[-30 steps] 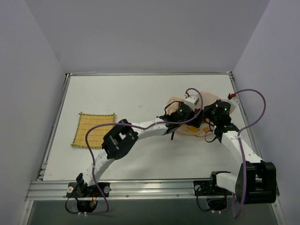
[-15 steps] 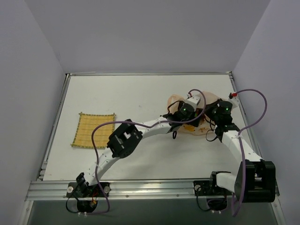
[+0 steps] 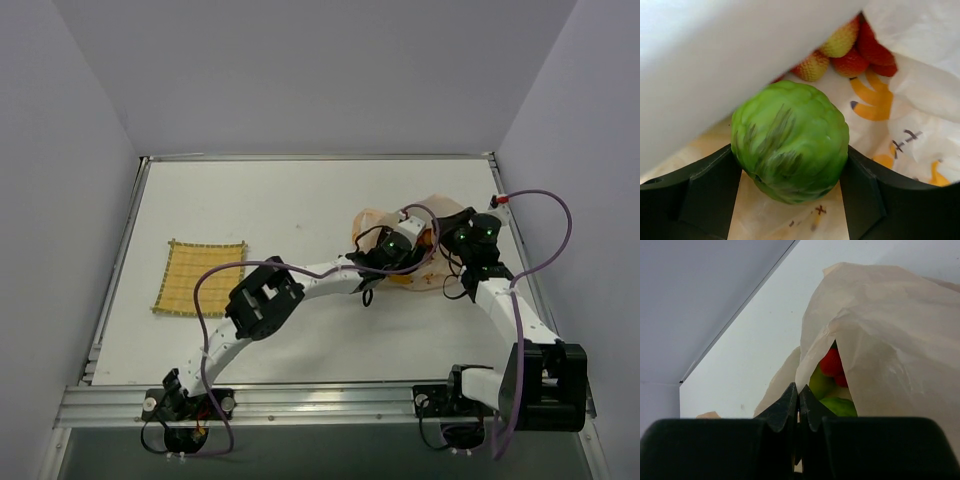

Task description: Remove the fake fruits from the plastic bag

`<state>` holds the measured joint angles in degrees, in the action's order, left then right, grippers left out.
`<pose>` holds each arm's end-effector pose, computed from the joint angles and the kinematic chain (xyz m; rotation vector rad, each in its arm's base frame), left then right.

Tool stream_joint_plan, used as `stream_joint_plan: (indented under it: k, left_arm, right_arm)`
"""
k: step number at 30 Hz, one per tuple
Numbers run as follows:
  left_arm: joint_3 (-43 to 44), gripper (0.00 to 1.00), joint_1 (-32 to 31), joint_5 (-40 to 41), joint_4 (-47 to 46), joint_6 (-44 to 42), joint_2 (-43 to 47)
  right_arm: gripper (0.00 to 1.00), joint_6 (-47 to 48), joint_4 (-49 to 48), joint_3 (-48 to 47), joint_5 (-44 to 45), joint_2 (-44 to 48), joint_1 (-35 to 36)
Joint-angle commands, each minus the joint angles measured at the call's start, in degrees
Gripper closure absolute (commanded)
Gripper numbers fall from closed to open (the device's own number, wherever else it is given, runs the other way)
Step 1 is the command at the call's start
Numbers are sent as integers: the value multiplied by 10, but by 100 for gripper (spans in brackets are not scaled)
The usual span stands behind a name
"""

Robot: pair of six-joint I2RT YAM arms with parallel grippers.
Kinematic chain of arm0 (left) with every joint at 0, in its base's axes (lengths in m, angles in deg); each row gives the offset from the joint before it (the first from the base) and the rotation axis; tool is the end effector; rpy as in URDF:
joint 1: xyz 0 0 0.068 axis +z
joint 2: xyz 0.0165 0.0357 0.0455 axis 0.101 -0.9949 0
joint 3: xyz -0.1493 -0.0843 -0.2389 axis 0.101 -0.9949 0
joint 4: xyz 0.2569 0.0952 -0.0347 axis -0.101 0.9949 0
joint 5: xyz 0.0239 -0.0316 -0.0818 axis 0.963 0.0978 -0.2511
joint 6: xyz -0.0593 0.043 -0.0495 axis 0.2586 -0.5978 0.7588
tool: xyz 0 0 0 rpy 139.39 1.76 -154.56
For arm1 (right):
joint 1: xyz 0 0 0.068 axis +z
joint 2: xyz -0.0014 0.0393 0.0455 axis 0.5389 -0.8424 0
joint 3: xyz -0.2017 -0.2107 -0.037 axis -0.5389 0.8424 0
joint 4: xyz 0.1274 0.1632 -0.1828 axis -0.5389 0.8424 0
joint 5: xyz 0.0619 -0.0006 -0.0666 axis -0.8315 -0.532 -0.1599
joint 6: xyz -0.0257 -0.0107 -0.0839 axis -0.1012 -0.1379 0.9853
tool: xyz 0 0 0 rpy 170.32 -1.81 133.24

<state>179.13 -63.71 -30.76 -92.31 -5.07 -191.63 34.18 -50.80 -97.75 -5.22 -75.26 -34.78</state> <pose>0.3336 -0.5125 0.1610 0.5850 1.9928 -0.7310 0.3131 0.0001 0.2642 0.6001 1.6434 0.6907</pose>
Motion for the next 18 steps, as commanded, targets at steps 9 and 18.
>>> stream_joint_plan:
  k: [9, 18]
  left_arm:
    - [-90, 78, -12, -56, -120, 12, 174]
    - [-164, 81, -6, -108, -180, 32, 245]
  right_arm:
    - [100, 9, -14, 7, 2, 2, 1]
    - [100, 14, -14, 24, 11, 7, 2]
